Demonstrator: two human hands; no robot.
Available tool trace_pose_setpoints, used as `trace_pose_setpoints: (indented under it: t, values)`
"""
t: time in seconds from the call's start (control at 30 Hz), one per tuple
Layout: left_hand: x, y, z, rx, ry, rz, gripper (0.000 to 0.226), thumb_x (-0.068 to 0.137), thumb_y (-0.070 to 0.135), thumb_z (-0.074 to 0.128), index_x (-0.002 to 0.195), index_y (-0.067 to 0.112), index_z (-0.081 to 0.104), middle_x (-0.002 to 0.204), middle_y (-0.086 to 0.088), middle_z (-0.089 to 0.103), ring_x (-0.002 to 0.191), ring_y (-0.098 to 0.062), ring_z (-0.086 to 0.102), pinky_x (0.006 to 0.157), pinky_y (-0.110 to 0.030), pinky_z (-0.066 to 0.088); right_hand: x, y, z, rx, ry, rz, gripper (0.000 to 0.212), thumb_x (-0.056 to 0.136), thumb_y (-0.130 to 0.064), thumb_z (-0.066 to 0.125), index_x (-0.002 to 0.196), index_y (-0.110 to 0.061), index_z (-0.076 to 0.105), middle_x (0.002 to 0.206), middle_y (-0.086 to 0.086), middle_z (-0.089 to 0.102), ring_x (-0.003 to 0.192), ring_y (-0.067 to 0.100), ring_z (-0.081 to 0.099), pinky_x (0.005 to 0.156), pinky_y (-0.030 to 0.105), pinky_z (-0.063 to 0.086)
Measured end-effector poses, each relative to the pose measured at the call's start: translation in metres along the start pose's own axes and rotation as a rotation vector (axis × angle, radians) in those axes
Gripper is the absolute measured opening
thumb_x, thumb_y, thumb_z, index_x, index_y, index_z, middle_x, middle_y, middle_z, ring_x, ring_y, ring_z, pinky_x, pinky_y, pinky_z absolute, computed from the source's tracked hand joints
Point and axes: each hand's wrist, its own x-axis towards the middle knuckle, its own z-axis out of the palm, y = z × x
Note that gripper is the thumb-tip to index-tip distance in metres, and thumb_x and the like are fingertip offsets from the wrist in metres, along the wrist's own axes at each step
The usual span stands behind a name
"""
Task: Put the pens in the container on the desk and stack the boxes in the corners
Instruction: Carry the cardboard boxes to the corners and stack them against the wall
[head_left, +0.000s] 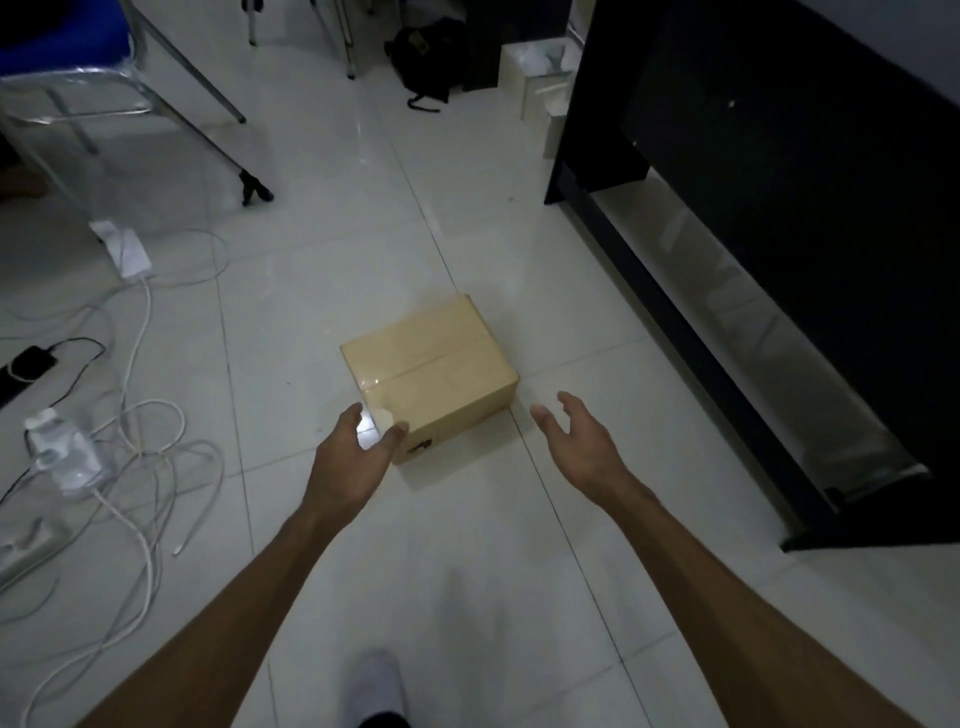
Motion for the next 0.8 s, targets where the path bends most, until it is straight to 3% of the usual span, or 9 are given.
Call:
trace_pose_setpoints:
  t: [0.17,0.27,0.4,0.57,0.67,0.8]
  values:
    - [0.079,-0.010,0.005,0.011,-0.047,-0.045,0.058,0.093,0.037,0.061,0.144,0.016,0.041,0.146,-0.005,0.049,0.132,-0.024,0.047,0.093,-0.027,0.034,0.071,-0.009,0.031,-0.015,0.006,0.051,0.069,0.097,-0.053,0.045,0.152,-0.015,0.029,0.155,0.010,0.034,0.141,0.026,0.035,0.110,0.031,0.029]
    - [0.127,-0.029,0.008,0.016,-0.067,-0.091,0.065,0.092,0.041,0.061,0.147,0.015,0.036,0.150,-0.006,0.044,0.135,-0.025,0.043,0.100,-0.031,0.035,0.114,-0.013,0.050,-0.040,0.005,0.042,0.066,0.098,-0.050,0.045,0.149,-0.012,0.032,0.152,0.011,0.039,0.136,0.026,0.041,0.097,0.023,0.029]
    - [0.184,-0.065,0.025,0.024,-0.072,-0.226,0.079,0.091,0.048,0.059,0.152,0.013,0.024,0.156,-0.011,0.033,0.139,-0.030,0.038,0.110,-0.040,0.033,0.173,0.002,0.082,-0.071,-0.032,0.080,0.075,0.095,-0.056,0.046,0.152,-0.011,0.028,0.155,0.011,0.034,0.139,0.026,0.038,0.109,0.030,0.030]
    - [0.229,-0.100,0.055,-0.042,-0.052,-0.324,0.082,0.092,0.047,0.058,0.154,0.011,0.018,0.157,-0.013,0.030,0.140,-0.031,0.035,0.111,-0.041,0.033,0.229,0.027,0.102,-0.072,-0.032,0.098,0.073,0.096,-0.052,0.048,0.151,-0.009,0.028,0.154,0.010,0.035,0.139,0.026,0.036,0.103,0.025,0.029]
    - [0.254,-0.115,0.073,-0.071,-0.021,-0.380,0.073,0.095,0.042,0.056,0.150,0.006,0.025,0.151,-0.015,0.039,0.134,-0.033,0.042,0.099,-0.034,0.036,0.264,0.043,0.109,-0.104,-0.031,0.114,0.082,0.094,-0.058,0.047,0.154,-0.010,0.018,0.160,0.010,0.025,0.145,0.027,0.027,0.115,0.035,0.025]
    - [0.281,-0.135,0.091,-0.094,0.014,-0.458,0.060,0.092,0.041,0.058,0.138,0.004,0.044,0.133,-0.014,0.055,0.114,-0.033,0.055,0.095,-0.037,0.045,0.299,0.061,0.120,-0.092,-0.043,0.116,0.085,0.093,-0.058,0.047,0.155,-0.010,0.016,0.160,0.010,0.023,0.145,0.028,0.027,0.116,0.037,0.024]
